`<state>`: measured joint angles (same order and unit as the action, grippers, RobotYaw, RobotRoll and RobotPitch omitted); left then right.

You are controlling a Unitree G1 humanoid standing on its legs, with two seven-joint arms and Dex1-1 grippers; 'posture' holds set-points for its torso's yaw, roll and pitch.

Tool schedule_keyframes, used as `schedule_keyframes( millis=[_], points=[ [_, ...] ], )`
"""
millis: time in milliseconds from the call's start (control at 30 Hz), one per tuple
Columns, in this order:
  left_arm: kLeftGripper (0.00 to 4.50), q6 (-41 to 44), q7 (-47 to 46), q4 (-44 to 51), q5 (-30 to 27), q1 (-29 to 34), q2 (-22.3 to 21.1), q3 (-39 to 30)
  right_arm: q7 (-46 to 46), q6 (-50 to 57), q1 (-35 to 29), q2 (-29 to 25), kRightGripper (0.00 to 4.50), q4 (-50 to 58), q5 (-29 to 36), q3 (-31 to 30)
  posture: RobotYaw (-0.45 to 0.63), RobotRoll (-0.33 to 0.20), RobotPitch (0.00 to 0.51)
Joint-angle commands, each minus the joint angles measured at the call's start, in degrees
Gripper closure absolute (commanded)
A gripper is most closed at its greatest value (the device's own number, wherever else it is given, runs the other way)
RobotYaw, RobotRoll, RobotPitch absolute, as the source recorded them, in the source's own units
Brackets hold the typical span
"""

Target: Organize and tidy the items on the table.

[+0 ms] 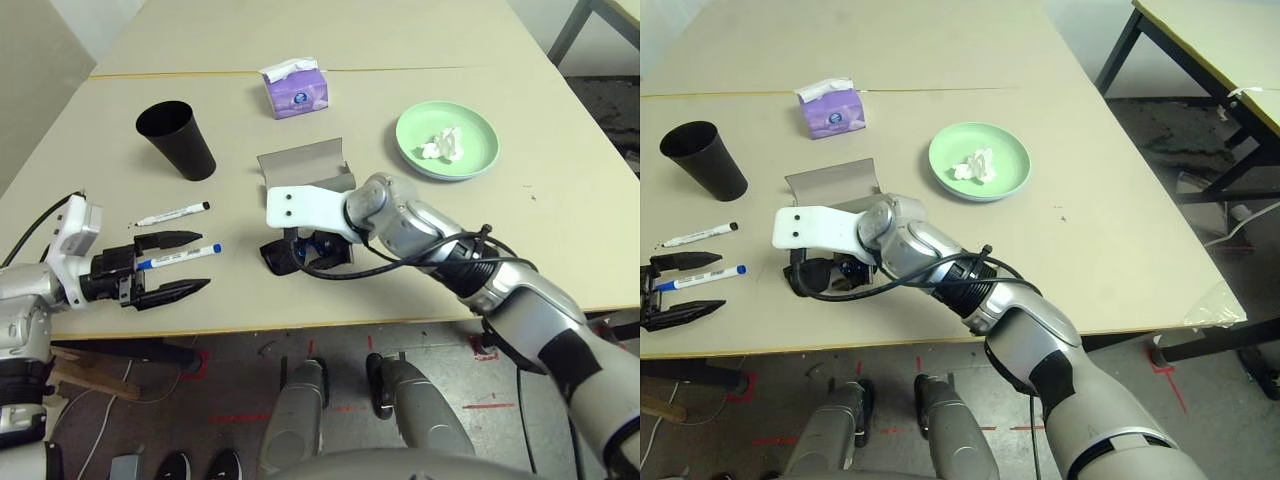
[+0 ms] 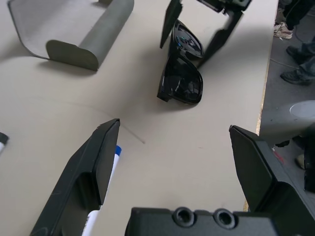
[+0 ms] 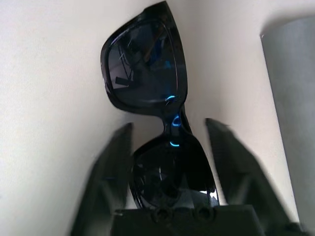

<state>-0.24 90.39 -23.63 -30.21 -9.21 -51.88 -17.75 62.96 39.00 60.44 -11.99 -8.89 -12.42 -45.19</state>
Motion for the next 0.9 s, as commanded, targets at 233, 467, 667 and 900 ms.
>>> schedule_keyframes(
  millis=[233, 467, 667, 900],
  points=[
    [0.0, 0.3, -1.1, 1.4, -0.1, 1.3, 1.0, -0.1, 1.5, 0.9, -0.7, -0.5, 4.31, 2.1, -1.0, -0.9, 0.04, 0.0, 0.215],
    [0.0, 0.8, -1.8, 1.5, -0.6, 1.2, 1.7, 0.0, 1.9, 1.5, -1.0, -0.6, 4.31, 2.2, -1.1, -0.8, 0.03, 0.0, 0.217],
    [0.0, 0.7, -2.0, 1.2, -0.4, 1.1, 2.1, 0.3, 3.0, 1.7, 0.6, -1.1, 4.31, 1.8, -0.9, 0.1, 0.03, 0.0, 0.217],
    [0.0, 0.6, -2.2, 0.7, -0.2, 0.7, 2.3, 0.4, 4.7, 1.9, 6.1, -0.8, 4.31, 0.3, -0.1, 3.3, 0.03, 0.0, 0.211]
  ],
)
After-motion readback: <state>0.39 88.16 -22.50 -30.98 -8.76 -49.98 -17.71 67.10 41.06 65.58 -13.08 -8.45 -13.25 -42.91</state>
